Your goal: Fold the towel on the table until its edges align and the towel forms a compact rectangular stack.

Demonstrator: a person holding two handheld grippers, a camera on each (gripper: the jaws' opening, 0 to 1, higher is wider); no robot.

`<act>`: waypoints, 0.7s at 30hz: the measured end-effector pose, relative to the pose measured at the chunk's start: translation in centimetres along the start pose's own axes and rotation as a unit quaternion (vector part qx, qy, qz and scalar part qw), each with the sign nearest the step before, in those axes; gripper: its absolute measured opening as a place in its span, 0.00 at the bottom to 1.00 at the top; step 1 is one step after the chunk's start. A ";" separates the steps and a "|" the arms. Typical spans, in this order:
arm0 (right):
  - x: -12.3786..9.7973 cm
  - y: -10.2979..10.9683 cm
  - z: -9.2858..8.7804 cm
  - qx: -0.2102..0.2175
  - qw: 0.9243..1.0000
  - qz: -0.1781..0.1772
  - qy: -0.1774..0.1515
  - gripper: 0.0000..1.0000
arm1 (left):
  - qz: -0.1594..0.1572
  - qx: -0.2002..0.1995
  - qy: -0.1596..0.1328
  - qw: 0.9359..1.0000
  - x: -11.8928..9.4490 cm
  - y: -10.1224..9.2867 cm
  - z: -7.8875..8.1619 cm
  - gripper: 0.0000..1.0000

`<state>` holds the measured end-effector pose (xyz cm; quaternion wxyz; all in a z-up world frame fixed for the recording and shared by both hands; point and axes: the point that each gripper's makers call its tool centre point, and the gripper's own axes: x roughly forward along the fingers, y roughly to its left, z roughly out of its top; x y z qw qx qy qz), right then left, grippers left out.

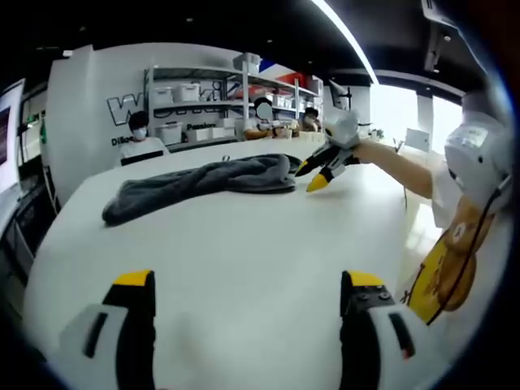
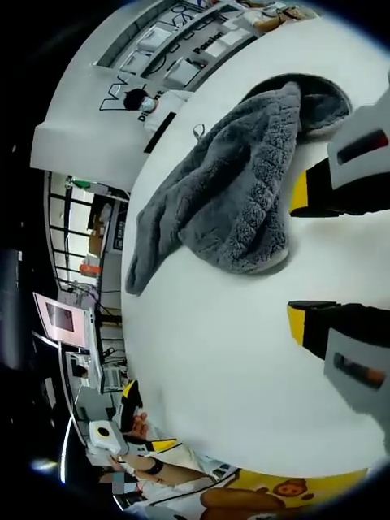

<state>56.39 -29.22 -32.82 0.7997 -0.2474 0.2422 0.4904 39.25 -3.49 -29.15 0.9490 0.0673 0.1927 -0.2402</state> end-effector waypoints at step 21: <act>1.8 -1.2 0.5 0.056 0.998 -0.002 -0.023 0.15 | 0.018 -0.022 -0.019 0.999 -0.1 1.0 -0.1 0.99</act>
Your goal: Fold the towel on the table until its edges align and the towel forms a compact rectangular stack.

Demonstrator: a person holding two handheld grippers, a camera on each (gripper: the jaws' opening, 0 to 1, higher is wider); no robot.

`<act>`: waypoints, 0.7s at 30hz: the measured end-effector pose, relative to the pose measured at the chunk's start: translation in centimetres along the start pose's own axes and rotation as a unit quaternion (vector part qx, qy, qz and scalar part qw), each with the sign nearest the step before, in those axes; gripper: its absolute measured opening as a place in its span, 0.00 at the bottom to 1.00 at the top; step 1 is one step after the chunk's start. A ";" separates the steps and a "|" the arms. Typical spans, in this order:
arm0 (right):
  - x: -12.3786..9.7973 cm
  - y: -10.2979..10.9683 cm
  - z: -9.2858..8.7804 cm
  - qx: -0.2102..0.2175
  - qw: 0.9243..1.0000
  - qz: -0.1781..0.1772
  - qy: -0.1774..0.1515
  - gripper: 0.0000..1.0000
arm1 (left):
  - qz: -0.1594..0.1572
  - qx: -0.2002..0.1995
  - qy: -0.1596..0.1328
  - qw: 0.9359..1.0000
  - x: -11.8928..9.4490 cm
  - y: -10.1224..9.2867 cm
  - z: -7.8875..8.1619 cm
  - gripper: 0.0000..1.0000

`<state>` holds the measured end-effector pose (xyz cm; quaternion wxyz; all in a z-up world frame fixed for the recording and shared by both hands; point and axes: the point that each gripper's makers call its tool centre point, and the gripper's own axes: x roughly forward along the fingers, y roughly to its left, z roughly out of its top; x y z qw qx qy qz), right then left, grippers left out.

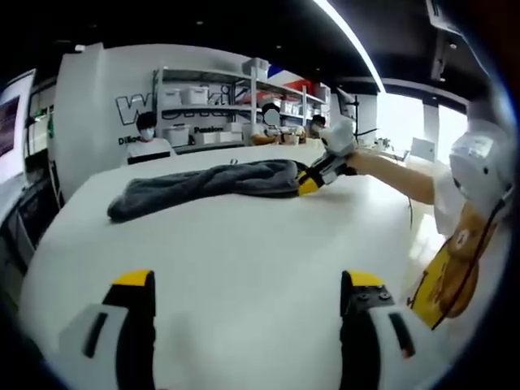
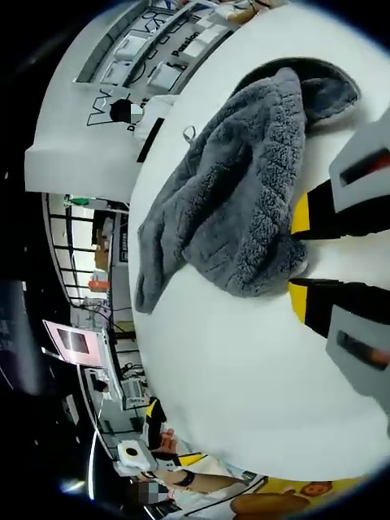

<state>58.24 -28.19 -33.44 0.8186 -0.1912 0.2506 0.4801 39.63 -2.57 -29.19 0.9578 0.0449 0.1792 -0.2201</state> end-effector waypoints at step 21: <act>-7.0 -1.8 3.8 -0.009 0.994 -0.068 -0.081 0.06 | 0.012 0.000 -0.010 1.000 -0.2 0.3 0.2 0.99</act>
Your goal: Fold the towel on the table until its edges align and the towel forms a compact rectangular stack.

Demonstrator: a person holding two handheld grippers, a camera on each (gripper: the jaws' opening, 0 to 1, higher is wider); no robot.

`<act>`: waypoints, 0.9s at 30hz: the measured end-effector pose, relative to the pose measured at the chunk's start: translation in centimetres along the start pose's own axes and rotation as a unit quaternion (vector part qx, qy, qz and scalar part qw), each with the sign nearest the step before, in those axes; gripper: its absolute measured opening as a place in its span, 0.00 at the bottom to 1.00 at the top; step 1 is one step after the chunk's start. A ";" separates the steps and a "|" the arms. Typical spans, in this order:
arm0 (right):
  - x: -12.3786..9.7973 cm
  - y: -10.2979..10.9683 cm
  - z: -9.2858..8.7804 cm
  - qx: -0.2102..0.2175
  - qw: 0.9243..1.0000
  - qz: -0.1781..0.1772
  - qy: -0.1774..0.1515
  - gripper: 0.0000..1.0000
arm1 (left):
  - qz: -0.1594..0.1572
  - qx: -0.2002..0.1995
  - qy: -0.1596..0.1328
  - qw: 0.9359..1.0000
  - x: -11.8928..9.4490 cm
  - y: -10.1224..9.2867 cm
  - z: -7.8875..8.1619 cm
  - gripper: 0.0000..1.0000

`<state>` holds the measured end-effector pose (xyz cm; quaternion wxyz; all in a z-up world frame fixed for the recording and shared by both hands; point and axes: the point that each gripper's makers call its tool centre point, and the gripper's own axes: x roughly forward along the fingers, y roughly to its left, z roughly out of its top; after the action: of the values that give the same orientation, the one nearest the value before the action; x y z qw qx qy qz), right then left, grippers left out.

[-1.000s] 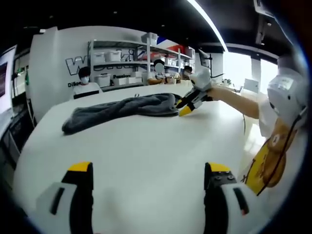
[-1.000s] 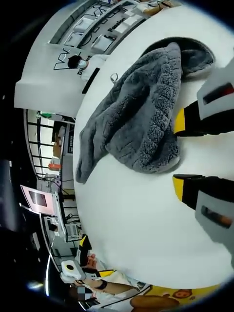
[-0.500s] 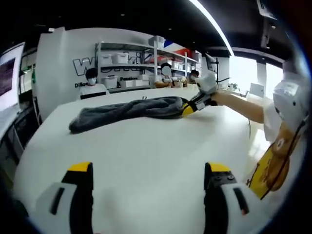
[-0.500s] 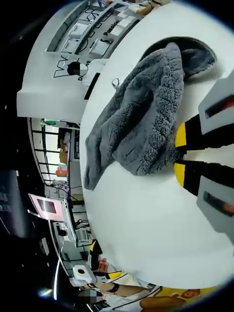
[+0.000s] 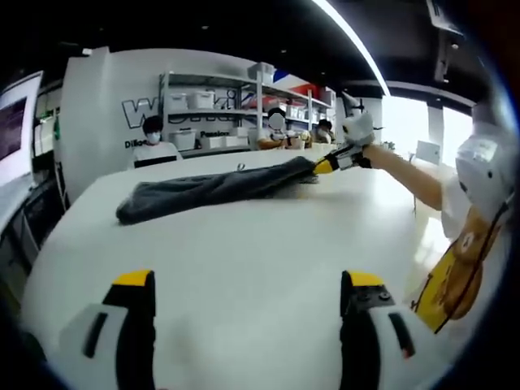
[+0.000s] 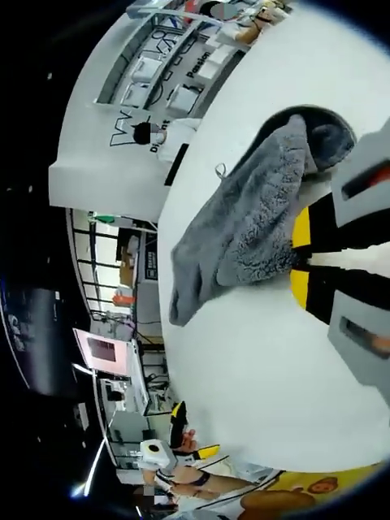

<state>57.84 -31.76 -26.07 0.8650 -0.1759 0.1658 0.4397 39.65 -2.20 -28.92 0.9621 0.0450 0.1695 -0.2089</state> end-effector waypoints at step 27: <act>-7.6 -1.9 10.7 -0.069 0.986 -0.085 -0.128 0.06 | -0.003 0.000 -0.009 1.000 -0.7 -0.4 -0.2 0.99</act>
<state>56.59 -33.28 -12.97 0.8993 -0.1905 0.0071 0.3935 38.77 -2.28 -28.89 0.9628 0.0427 0.1612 -0.2124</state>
